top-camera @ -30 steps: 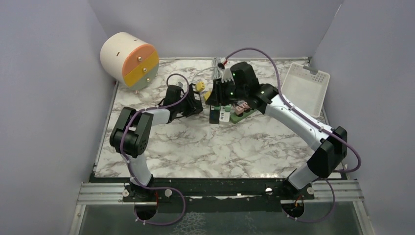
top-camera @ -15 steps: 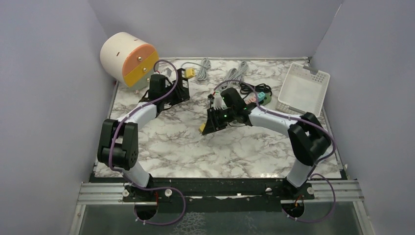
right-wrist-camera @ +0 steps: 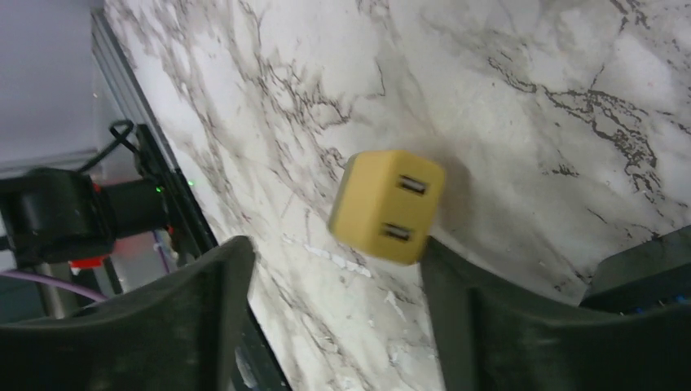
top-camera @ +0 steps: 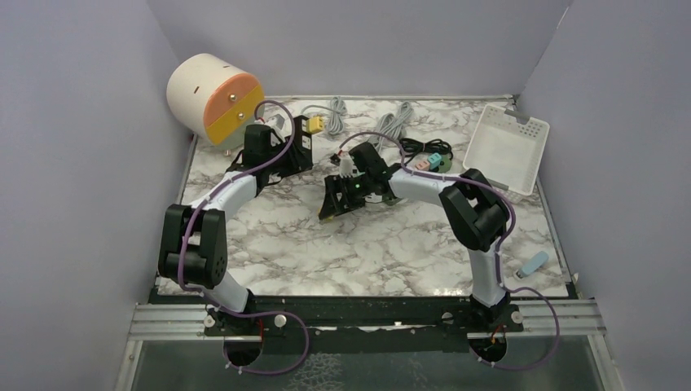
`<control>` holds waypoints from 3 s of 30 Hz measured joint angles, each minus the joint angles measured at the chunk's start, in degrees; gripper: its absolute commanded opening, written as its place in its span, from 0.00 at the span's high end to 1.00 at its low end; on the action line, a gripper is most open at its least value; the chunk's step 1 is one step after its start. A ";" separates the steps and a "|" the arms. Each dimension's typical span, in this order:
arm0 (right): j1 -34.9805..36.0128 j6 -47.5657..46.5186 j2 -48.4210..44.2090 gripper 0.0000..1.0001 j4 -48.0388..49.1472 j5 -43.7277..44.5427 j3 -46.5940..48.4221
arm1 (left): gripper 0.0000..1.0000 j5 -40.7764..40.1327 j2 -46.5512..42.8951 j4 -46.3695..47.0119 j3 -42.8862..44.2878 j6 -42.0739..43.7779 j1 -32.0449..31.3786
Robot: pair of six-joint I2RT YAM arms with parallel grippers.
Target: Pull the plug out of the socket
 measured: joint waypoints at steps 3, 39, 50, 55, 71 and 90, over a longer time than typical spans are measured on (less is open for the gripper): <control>0.00 -1.36 0.00 0.11 -1.27 0.42 1.95 | 1.00 0.28 -0.17 -0.11 -0.09 0.46 0.00; -5.92 14.91 -3.93 0.34 20.48 18.34 12.37 | 1.00 -2.40 -11.76 7.28 -10.40 -8.35 -6.95; -5.53 17.14 -2.21 0.68 23.19 21.33 13.05 | 1.00 -5.99 -10.64 11.43 -10.38 -15.06 -8.92; -5.40 16.09 -0.92 0.99 21.49 23.41 15.30 | 1.00 -7.41 -9.92 12.92 -10.38 -15.50 -8.90; -2.12 -1.01 -0.79 0.99 11.47 32.74 21.94 | 1.00 -11.74 -8.31 13.44 -10.14 -16.00 -9.66; -4.68 0.07 -15.08 0.99 15.10 25.07 11.10 | 1.00 -15.32 -4.44 9.03 -9.51 -15.96 -7.63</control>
